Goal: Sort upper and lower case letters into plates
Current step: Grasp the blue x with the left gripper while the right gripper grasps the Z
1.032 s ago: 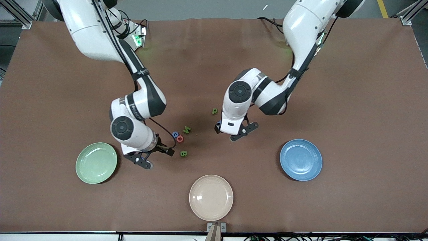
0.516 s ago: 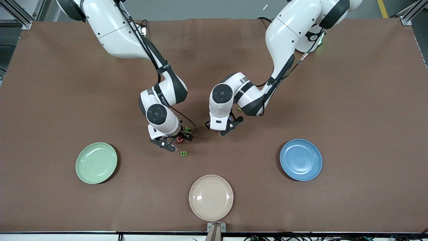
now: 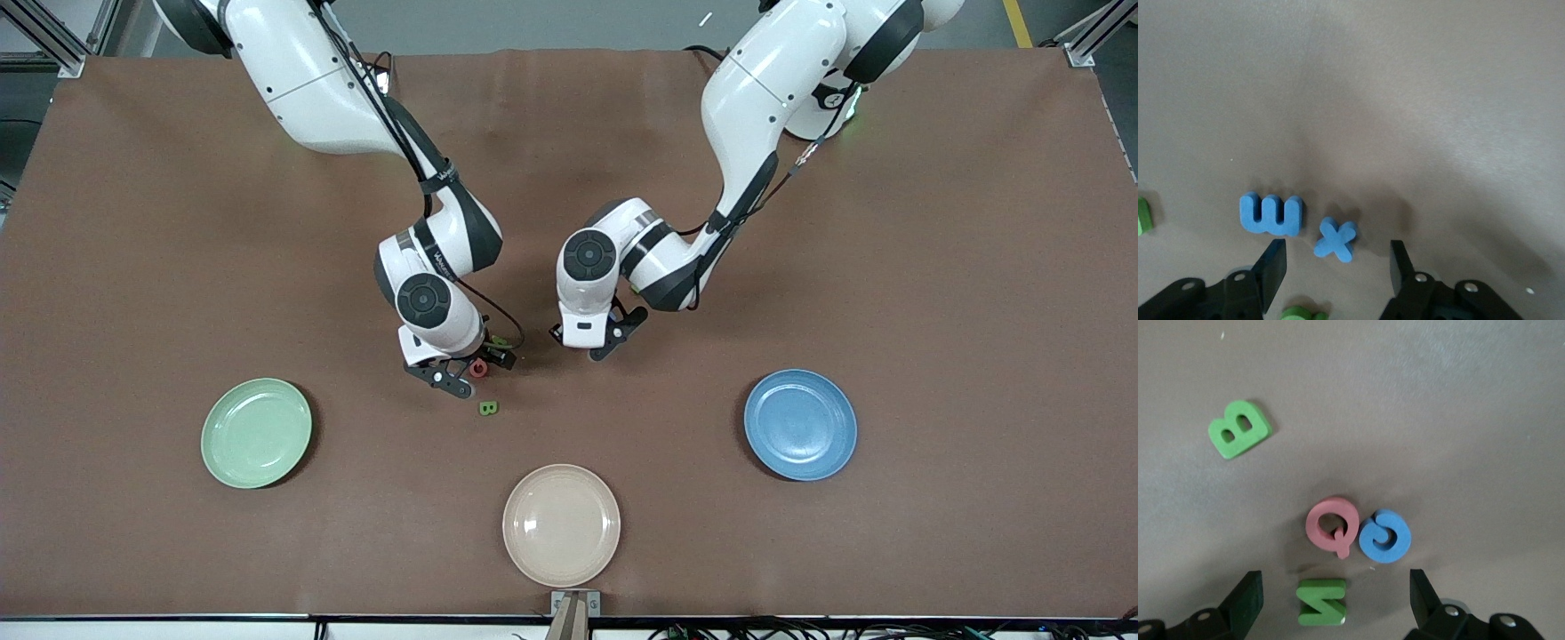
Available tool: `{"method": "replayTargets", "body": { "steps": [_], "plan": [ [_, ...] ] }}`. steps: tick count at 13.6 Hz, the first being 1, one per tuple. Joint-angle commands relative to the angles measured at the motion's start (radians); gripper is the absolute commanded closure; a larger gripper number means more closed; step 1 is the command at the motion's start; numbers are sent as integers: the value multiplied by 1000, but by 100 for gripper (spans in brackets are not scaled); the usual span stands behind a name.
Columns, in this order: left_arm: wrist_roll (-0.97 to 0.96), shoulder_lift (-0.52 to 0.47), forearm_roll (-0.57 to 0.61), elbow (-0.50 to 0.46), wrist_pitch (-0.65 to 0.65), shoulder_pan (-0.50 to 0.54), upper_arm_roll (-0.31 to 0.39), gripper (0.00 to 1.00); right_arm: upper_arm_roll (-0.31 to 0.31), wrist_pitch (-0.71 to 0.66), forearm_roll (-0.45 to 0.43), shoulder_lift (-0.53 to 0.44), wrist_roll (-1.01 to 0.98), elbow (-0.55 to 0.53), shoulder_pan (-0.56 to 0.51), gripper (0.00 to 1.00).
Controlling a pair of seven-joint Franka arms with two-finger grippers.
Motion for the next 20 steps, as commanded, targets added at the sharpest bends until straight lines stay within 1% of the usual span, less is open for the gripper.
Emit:
{"method": "replayTargets", "body": {
  "steps": [1,3,6,7,8,9,11,12,14,15,16,18,19,20],
  "plan": [
    [-20,12,4,19,-5,-3,1,30,-10,12,19,-28,16,-48,30,11],
    [-18,15,4,22,-3,-2,1,31,-10,18,19,-28,42,-49,44,17],
    [-18,29,4,24,-3,-2,1,41,-10,73,19,-23,55,-65,55,27],
    [-20,33,5,24,-3,-5,1,42,-10,79,19,-22,55,-66,55,31],
    [-17,35,5,24,-3,-3,1,45,-10,79,19,-19,56,-66,55,40],
    [-17,36,5,24,-3,-3,1,50,-10,76,19,-19,56,-66,55,50],
    [-18,36,5,24,-3,0,1,58,-10,75,19,-20,56,-66,55,74],
    [-18,36,5,24,-3,0,1,66,-10,76,17,-20,56,-66,55,82],
    [-17,23,7,27,-5,8,1,92,-10,69,17,-26,67,-63,53,96],
    [-18,4,7,30,-10,15,4,98,-10,62,17,-31,73,-57,50,97],
    [-24,-11,8,29,-10,37,4,99,-11,41,17,-44,71,-48,39,99],
    [-23,-85,14,27,-39,93,4,100,-17,-54,4,-75,55,19,-6,99],
    [-18,-117,19,26,-69,112,6,100,-17,-69,1,-77,21,52,-37,99],
    [3,-154,22,23,-121,154,7,100,-17,-71,-1,-77,-41,69,-71,99]
  ]
}}
